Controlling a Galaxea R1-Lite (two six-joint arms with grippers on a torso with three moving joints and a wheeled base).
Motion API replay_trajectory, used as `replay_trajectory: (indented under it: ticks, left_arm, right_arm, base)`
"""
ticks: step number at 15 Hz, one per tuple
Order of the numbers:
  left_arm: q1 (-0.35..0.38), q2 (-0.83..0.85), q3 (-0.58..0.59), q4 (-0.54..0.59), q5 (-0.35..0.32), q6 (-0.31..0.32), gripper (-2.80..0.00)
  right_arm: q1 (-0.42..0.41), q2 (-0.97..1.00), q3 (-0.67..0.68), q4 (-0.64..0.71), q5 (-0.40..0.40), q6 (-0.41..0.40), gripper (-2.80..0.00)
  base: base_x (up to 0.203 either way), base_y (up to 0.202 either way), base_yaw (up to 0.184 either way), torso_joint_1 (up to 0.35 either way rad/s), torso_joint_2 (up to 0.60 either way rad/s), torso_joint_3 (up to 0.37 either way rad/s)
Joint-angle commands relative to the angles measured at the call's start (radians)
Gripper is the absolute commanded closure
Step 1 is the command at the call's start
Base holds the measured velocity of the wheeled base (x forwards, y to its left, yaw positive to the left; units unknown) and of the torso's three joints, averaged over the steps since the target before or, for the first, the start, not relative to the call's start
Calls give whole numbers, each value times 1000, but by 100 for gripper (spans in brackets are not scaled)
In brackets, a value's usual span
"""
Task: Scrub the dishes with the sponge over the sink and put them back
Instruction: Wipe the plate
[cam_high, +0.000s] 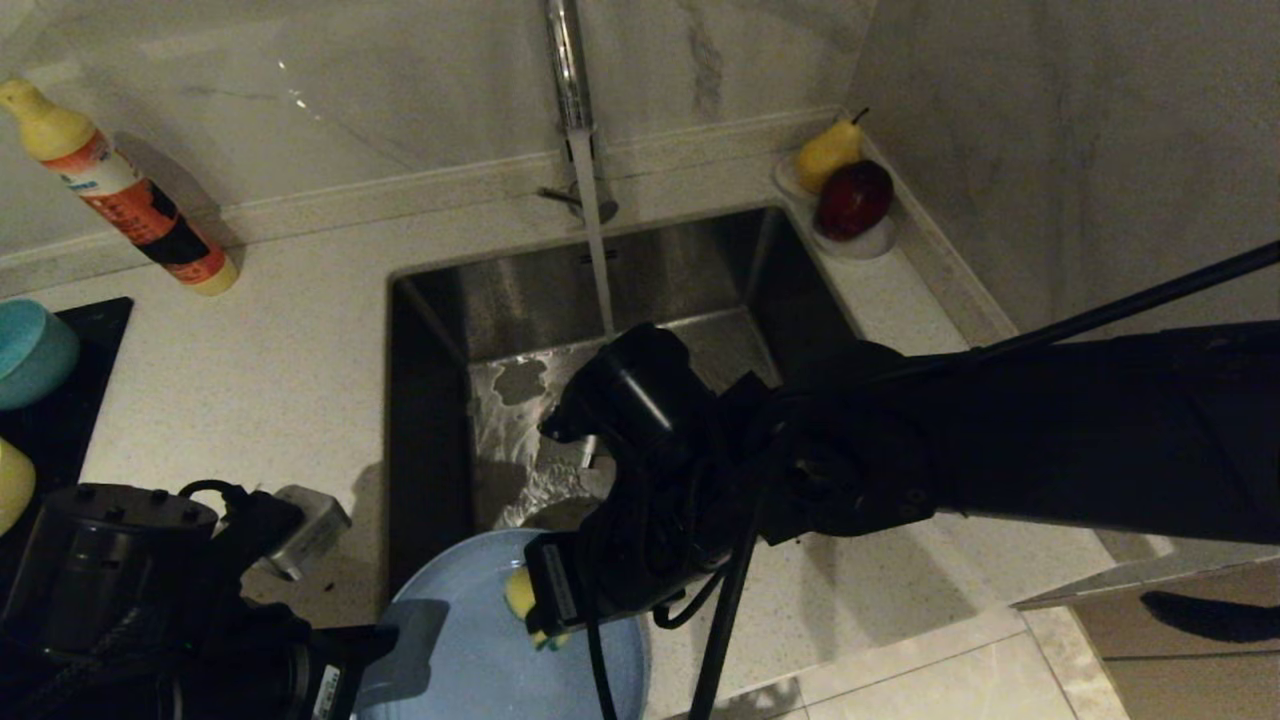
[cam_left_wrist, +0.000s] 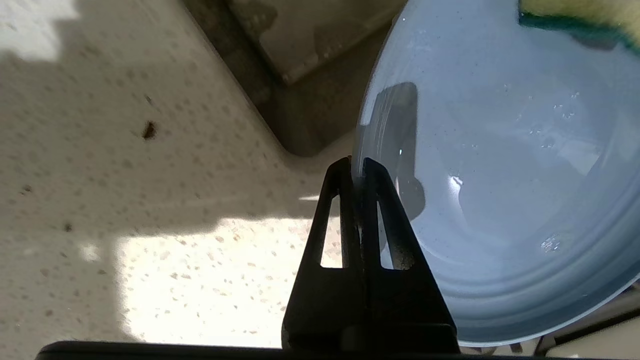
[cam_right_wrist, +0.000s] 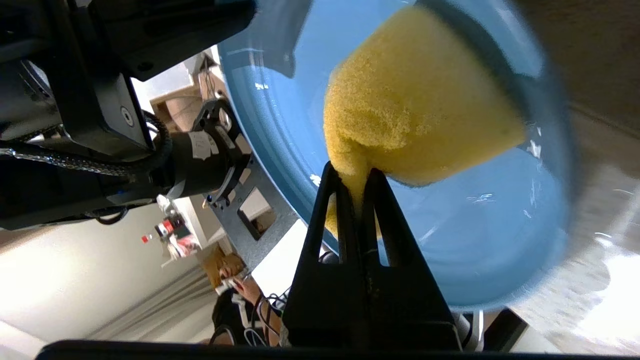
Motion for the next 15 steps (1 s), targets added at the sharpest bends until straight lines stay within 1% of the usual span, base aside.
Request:
replay_trajectory:
  ticks: [1, 5, 8, 11, 14, 15]
  left_arm:
    - [-1, -3, 6, -1, 0, -1, 0]
    - [-6, -6, 10, -1, 0, -2, 0]
    - [-6, -7, 21, -2, 0, -4, 0]
    - [-6, -12, 27, -2, 0, -4, 0]
    - [-6, -21, 28, -2, 0, -4, 0]
    - [-6, -26, 30, -1, 0, -4, 0]
  right_arm:
    - [21, 33, -28, 7, 2, 3, 0]
    - [73, 35, -40, 8, 2, 3, 0]
    - [94, 46, -71, 9, 2, 3, 0]
    - [97, 50, -110, 12, 3, 2, 0]
    - [88, 80, -114, 7, 0, 2, 0]
    - [83, 92, -113, 8, -15, 3, 0]
  base:
    - [0, 0, 0, 0, 0, 0]
    - [0, 0, 0, 0, 0, 0]
    - [0, 0, 0, 0, 0, 0]
    - [0, 0, 0, 0, 0, 0]
    - [0, 0, 0, 0, 0, 0]
    - [0, 0, 0, 0, 0, 0]
